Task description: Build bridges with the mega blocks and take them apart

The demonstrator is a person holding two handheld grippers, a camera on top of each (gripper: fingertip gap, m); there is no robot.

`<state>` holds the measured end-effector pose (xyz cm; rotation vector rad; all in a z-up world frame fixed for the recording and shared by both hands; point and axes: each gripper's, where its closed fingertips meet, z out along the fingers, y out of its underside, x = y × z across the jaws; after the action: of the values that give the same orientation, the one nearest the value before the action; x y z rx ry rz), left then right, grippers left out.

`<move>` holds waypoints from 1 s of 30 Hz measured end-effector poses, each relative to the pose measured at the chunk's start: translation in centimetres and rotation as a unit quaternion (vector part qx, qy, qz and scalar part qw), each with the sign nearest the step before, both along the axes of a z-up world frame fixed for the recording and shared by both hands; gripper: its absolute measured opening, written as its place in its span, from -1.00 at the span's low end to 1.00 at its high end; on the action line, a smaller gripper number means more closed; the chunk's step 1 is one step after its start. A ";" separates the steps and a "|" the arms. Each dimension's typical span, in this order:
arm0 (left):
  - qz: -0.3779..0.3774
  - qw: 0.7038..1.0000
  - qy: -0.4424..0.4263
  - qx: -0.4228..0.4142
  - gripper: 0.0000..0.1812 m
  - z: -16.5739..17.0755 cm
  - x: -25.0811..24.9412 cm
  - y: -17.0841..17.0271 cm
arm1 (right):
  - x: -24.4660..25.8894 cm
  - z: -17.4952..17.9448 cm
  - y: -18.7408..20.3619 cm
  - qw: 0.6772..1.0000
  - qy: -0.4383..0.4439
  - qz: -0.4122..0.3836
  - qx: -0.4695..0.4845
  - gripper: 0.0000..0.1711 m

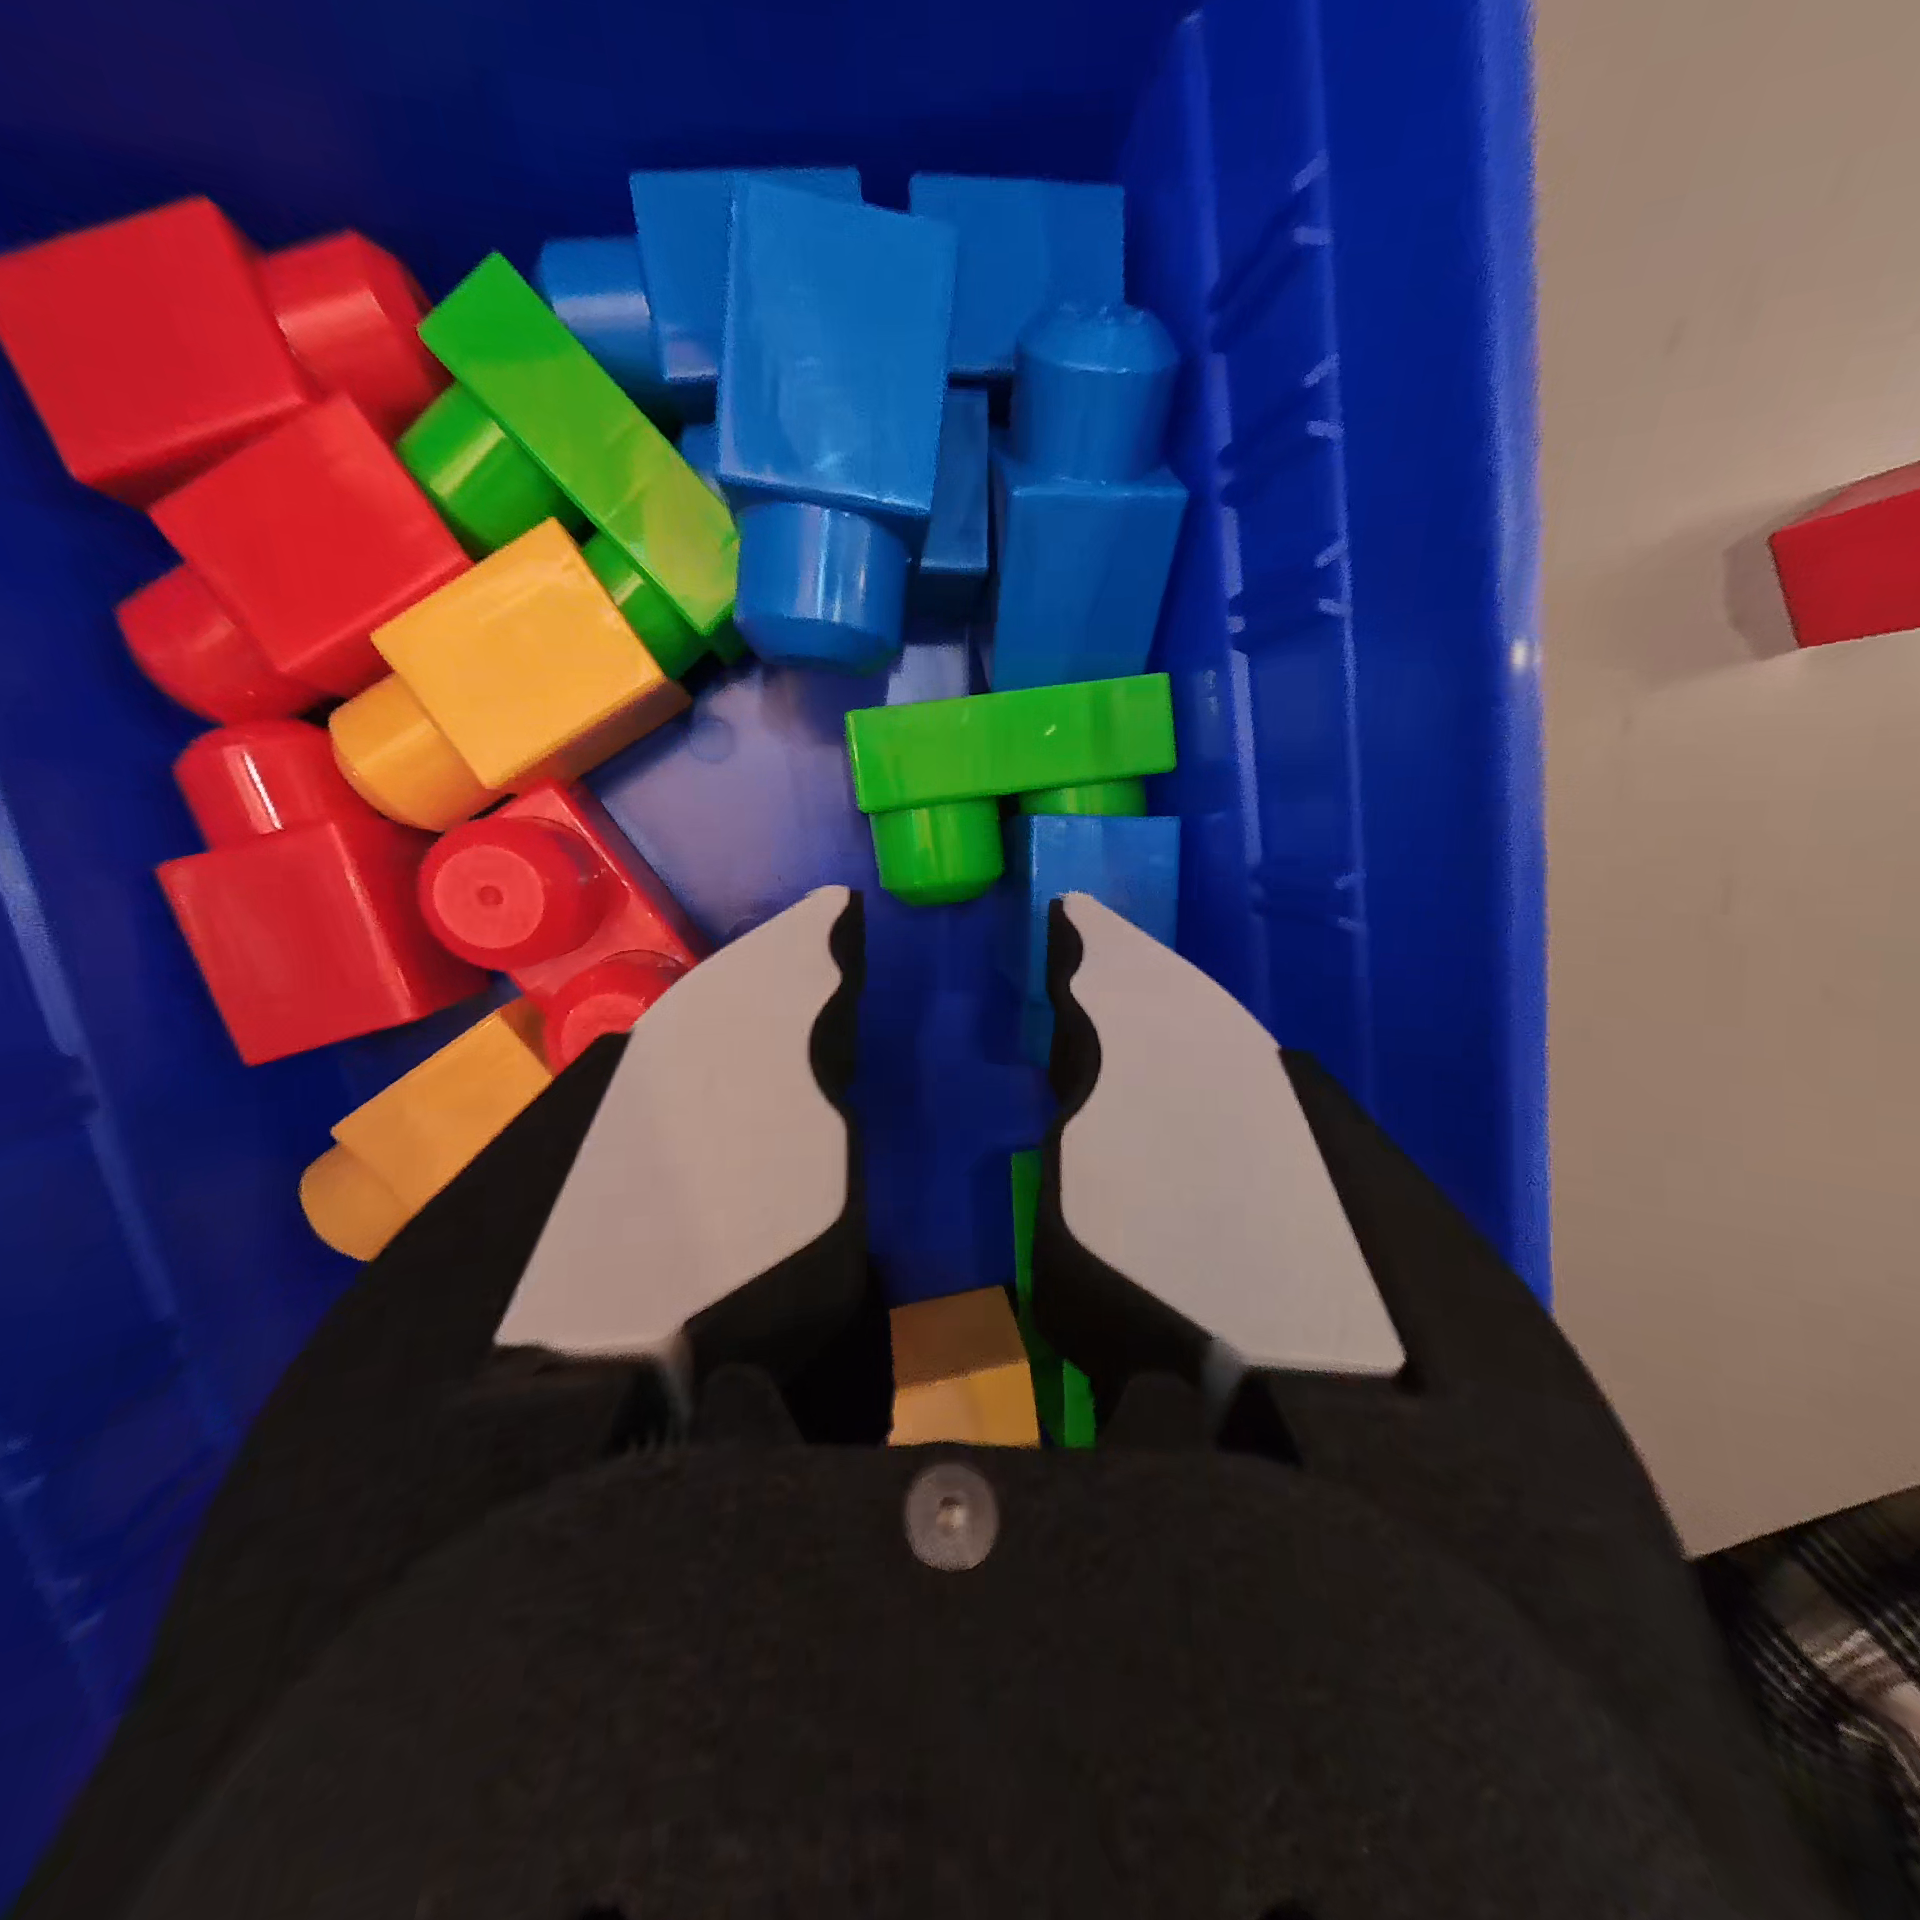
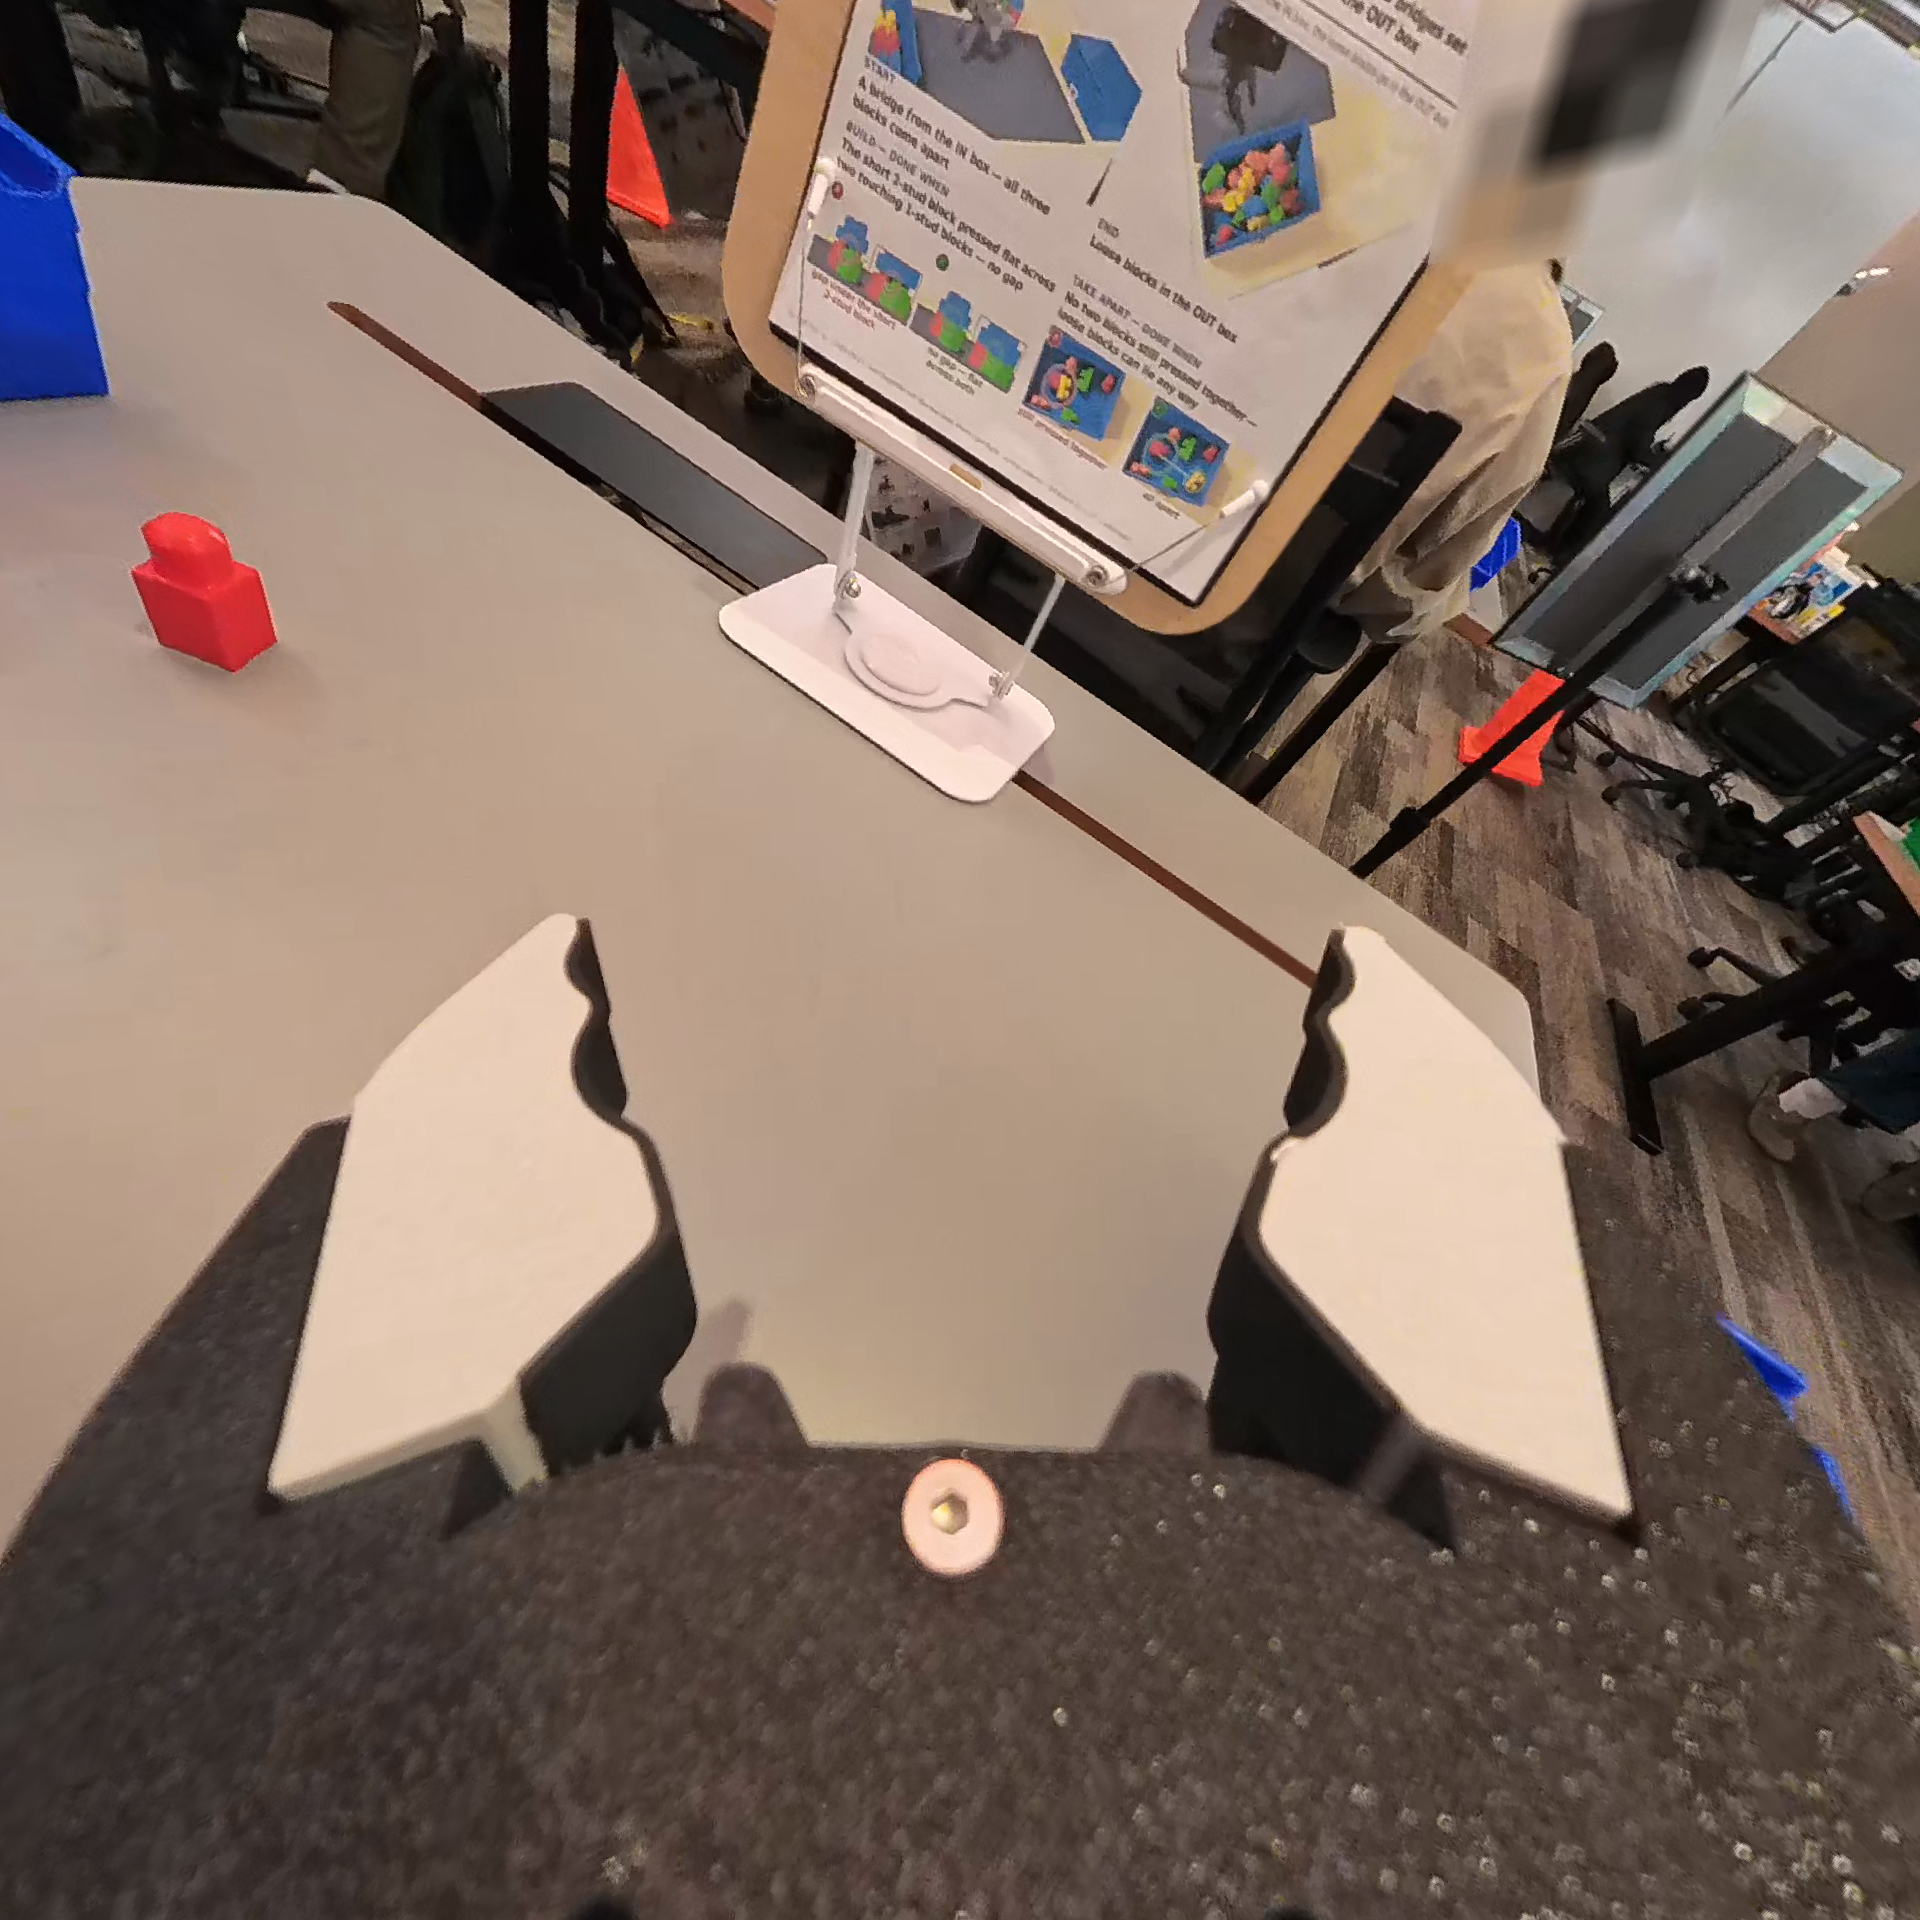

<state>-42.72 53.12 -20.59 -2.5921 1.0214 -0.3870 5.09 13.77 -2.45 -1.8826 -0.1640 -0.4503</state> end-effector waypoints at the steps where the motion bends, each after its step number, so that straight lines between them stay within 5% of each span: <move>1: 0.004 1.000 0.003 -0.011 -0.62 -0.3 0.0 0.0 | -0.2 0.2 0.2 1.000 -0.002 0.002 0.000 0.46; 13: 0.016 0.999 -0.002 -0.050 -0.65 -2.2 0.4 1.4 | -1.1 0.5 1.4 1.000 -0.011 0.009 -0.007 0.46; 21: 0.045 0.994 0.095 0.041 -0.78 -1.5 -3.2 3.9 | -1.6 0.5 1.9 1.000 -0.016 0.012 -0.010 0.46; 30: 0.000 0.999 -0.038 0.001 -0.81 1.4 -1.5 1.3 | -1.7 0.2 2.1 1.000 -0.014 0.017 -0.013 0.46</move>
<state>-44.21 54.37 -19.16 -2.5549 0.9954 -0.4814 3.36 15.84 -2.24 -1.8962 -0.2206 -0.4536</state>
